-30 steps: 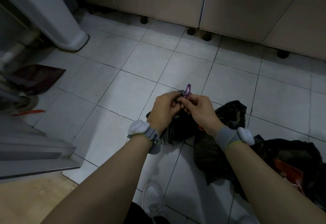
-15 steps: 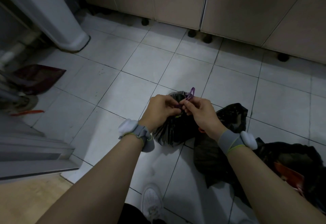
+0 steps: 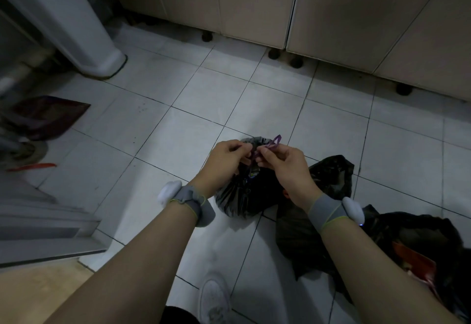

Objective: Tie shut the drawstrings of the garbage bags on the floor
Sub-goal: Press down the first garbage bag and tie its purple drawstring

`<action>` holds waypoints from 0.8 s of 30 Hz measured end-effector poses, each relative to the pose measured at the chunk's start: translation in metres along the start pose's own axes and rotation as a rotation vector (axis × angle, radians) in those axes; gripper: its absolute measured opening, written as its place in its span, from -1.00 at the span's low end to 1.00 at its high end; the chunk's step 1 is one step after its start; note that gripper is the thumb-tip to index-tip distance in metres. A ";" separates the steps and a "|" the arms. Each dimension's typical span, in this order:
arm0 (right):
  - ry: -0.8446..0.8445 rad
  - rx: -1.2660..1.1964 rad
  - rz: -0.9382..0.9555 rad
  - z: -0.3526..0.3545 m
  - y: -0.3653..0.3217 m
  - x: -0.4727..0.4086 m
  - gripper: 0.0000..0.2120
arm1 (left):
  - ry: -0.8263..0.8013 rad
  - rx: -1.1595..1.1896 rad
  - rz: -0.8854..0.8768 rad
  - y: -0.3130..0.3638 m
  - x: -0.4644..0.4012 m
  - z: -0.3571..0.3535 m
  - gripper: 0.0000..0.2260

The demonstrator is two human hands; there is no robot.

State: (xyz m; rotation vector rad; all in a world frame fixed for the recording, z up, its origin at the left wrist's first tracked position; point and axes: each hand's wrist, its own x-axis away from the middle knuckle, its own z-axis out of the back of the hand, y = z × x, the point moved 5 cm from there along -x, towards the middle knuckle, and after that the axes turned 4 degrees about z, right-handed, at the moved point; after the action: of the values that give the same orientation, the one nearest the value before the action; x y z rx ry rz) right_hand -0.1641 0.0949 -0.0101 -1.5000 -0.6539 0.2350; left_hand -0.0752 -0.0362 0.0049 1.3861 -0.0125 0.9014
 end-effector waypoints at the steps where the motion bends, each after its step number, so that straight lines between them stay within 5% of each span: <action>1: 0.005 -0.004 0.001 0.000 -0.001 0.001 -0.84 | 0.014 0.046 0.012 -0.001 -0.001 0.000 -0.75; 9: 0.067 0.105 0.030 0.006 -0.010 0.002 -0.91 | -0.103 0.524 0.028 0.001 0.000 -0.010 -0.77; 16: 0.127 0.284 -0.001 0.013 0.002 -0.002 -0.89 | -0.085 0.701 0.136 -0.013 -0.011 -0.008 -0.87; 24: 0.180 0.067 -0.229 0.037 0.029 -0.002 -0.89 | -0.007 0.901 0.370 -0.050 -0.022 0.007 -0.78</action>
State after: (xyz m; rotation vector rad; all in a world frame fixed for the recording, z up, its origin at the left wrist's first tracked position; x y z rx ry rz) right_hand -0.1781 0.1275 -0.0407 -1.3514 -0.6594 -0.0532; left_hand -0.0588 -0.0495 -0.0463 2.2711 0.1540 1.2865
